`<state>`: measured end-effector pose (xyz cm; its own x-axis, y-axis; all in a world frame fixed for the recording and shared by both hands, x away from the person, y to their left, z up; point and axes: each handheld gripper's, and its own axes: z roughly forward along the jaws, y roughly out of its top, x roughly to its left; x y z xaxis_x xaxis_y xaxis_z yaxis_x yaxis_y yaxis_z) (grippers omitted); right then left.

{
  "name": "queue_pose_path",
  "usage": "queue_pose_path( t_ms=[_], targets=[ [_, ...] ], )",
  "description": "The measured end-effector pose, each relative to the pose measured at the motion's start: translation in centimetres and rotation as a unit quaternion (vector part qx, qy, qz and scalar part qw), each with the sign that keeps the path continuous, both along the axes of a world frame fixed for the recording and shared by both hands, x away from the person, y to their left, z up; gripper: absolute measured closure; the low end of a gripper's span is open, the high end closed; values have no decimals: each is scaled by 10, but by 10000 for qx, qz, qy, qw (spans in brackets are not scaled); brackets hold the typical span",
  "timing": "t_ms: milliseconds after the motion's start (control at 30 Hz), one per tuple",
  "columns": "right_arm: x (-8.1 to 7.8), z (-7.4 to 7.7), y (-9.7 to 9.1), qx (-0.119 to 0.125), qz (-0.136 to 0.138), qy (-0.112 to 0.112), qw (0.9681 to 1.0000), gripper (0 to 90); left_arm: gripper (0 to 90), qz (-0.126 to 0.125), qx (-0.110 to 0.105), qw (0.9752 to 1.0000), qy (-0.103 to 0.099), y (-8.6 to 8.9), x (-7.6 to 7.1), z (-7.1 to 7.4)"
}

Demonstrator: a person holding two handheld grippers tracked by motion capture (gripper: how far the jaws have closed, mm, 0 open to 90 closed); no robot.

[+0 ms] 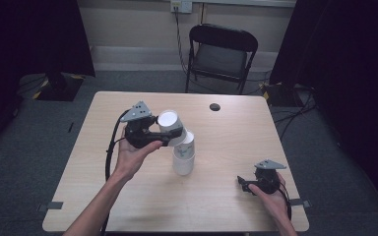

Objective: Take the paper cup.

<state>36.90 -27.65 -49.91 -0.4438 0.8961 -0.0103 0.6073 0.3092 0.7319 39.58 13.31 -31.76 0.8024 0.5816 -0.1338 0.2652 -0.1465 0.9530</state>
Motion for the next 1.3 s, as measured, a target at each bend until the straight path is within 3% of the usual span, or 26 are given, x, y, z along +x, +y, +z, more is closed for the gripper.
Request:
queue_pose_path(
  t_ms=[267,400,500,633,700,800,967,1000,1033,1067,1100,1233,1300],
  targets=[
    [-3,5,5,38,138,-54,9999,157,316,-52,-33,9999,80,11,-11,-5],
    [-9,16,11,142,253,-286,9992,200,318,-56,-105,9997,193,19,-19,-11],
    [-13,24,16,222,377,-455,9980,215,319,-40,-65,9996,260,23,-22,-13],
    [-18,32,23,307,533,-572,9965,225,319,-44,-193,9990,391,29,-25,-17],
    [-24,41,32,392,743,-690,9941,239,320,-77,-300,9983,495,30,-27,-19],
    [-28,47,40,432,893,-771,9921,252,321,-134,-257,9980,554,30,-30,-23],
    [-38,67,60,523,1285,-1033,9849,281,321,-223,-329,9973,614,30,-37,-24],
    [-42,75,69,574,1450,-1138,9812,289,321,-258,-336,9972,613,30,-38,-24],
    [-42,75,69,574,1450,-1138,9812,289,321,-270,-344,9972,603,30,-41,-24],
    [-44,78,74,591,1545,-1191,9790,293,321,-256,-327,9974,587,30,-43,-24],
    [-47,85,85,608,1739,-1268,9747,307,321,-268,-311,9975,580,30,-44,-24],
    [-50,98,106,670,2065,-1424,9657,337,323,-291,-478,9964,635,32,-48,-26],
    [-51,104,116,687,2208,-1496,9613,350,323,-297,-463,9960,703,32,-47,-27]
  ],
)
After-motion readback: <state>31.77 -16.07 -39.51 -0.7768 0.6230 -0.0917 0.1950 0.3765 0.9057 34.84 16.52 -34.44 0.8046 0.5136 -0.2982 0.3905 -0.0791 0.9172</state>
